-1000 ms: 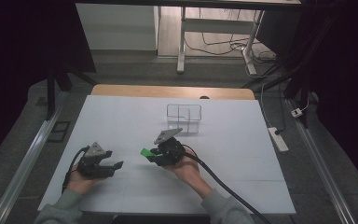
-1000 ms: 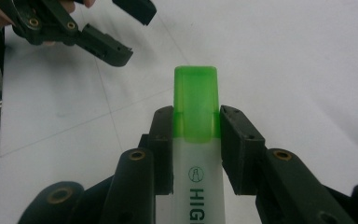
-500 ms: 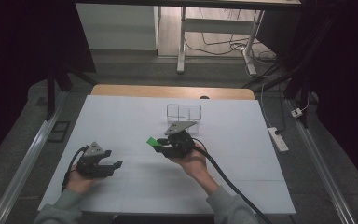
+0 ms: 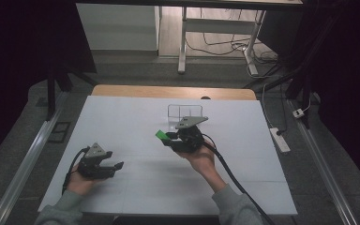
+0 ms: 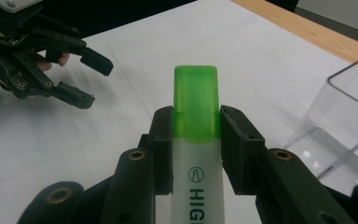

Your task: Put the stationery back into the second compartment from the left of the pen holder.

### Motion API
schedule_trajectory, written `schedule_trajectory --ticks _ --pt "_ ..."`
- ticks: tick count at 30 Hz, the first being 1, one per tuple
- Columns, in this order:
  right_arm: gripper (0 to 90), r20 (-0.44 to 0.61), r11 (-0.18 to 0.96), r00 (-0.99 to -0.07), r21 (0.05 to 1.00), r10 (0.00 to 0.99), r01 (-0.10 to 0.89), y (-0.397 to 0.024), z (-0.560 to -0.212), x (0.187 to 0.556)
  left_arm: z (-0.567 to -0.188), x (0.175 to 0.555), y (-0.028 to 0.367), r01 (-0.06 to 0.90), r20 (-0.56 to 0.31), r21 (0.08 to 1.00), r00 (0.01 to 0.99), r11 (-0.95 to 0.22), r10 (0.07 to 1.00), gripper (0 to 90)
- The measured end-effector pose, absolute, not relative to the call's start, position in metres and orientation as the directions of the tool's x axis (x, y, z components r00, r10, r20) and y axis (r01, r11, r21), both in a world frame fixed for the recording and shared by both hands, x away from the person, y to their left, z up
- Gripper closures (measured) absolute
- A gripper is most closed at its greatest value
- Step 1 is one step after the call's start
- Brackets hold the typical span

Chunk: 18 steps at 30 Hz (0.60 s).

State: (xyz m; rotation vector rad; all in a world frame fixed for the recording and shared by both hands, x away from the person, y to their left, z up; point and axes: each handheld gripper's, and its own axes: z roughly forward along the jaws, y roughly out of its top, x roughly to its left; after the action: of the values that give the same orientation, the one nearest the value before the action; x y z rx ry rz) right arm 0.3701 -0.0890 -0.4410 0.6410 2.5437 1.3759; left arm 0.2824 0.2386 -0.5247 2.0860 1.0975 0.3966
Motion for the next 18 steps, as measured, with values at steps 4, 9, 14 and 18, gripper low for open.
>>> schedule_trajectory --ticks 4,9,14,18 --pt "66.4 0.046 0.458 -0.882 0.842 0.469 0.287 -0.095 -0.438 0.373 -0.525 0.282 0.238 0.580 -0.062 0.728 0.587 -0.366 0.807 32.6" --pt "66.4 0.032 0.444 -0.870 0.851 0.492 0.282 -0.100 -0.436 0.377 -0.525 0.283 0.238 0.582 -0.065 0.726 0.588 -0.366 0.806 32.5" --pt "66.5 0.007 0.404 -0.848 0.877 0.530 0.261 -0.106 -0.429 0.384 -0.525 0.283 0.238 0.583 -0.067 0.726 0.588 -0.365 0.806 32.5" --pt "66.5 -0.017 0.378 -0.826 0.895 0.564 0.239 -0.111 -0.421 0.393 -0.525 0.283 0.240 0.584 -0.070 0.727 0.585 -0.360 0.808 32.5"
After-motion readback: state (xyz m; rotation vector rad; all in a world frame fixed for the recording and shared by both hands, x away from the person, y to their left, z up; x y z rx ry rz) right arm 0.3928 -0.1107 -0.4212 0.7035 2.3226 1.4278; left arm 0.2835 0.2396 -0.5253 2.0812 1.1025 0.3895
